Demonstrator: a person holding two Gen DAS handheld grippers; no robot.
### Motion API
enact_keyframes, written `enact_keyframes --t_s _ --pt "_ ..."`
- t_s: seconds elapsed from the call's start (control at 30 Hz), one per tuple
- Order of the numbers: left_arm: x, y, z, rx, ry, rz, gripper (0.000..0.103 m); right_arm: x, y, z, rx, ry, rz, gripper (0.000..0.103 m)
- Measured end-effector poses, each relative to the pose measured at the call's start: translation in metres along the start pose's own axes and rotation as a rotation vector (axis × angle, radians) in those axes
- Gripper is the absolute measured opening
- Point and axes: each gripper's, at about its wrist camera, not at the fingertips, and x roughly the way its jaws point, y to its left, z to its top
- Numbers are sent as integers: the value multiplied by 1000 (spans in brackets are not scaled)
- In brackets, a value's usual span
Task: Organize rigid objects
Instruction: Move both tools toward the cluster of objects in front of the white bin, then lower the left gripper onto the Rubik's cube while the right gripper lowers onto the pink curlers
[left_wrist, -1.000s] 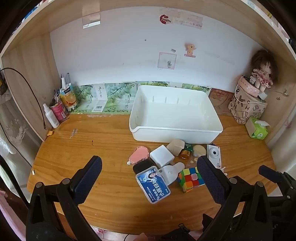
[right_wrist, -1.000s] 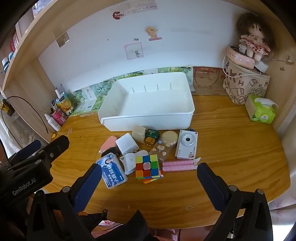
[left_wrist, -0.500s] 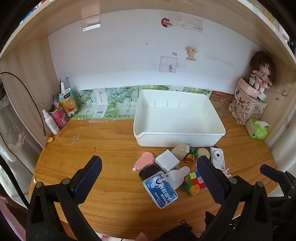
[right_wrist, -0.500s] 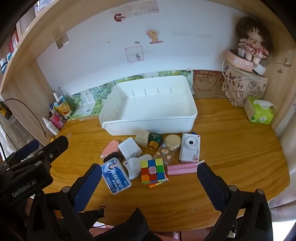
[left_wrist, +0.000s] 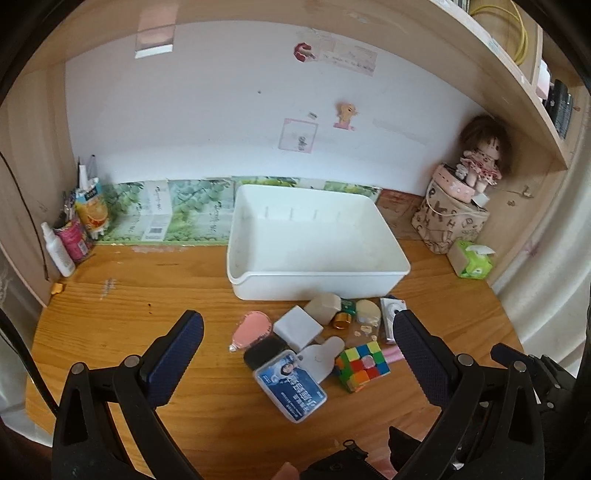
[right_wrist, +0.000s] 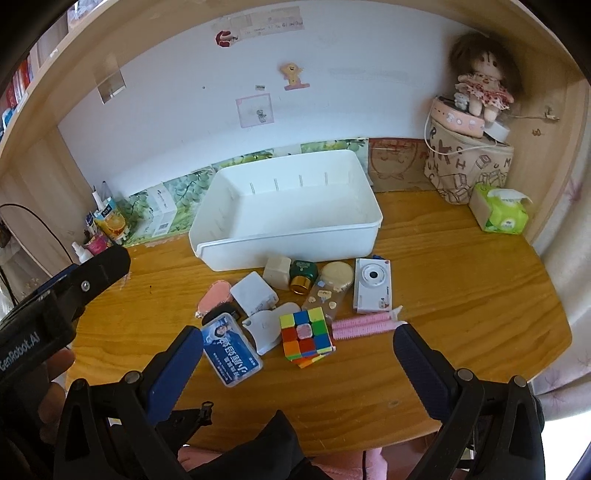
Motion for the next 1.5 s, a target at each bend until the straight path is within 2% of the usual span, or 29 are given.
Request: enact_keyframes --t_s 0.17,0.43,0.6,0.83,1.1,1.23,1.5 --pt "-1 0 -1 -4 5 -13 102 -1 -3 -3 10 3 -4 103" --pt "0 0 -5 -88 7 4 102 4 0 -2 -92 9 35 103" --pt "13 -11 -8 -140 48 50 102 10 -10 -1 -163 24 64 103" --pt "23 -33 -7 -220 63 126 102 19 -34 18 -255 30 120 103" --pt "37 -49 -18 -309 120 217 102 37 -55 29 -426 59 203 103" --pt "47 -57 -24 -345 158 254 102 48 -63 28 -503 108 268 103" --pt "76 -82 -40 -367 285 309 102 72 -90 27 -592 175 358 102"
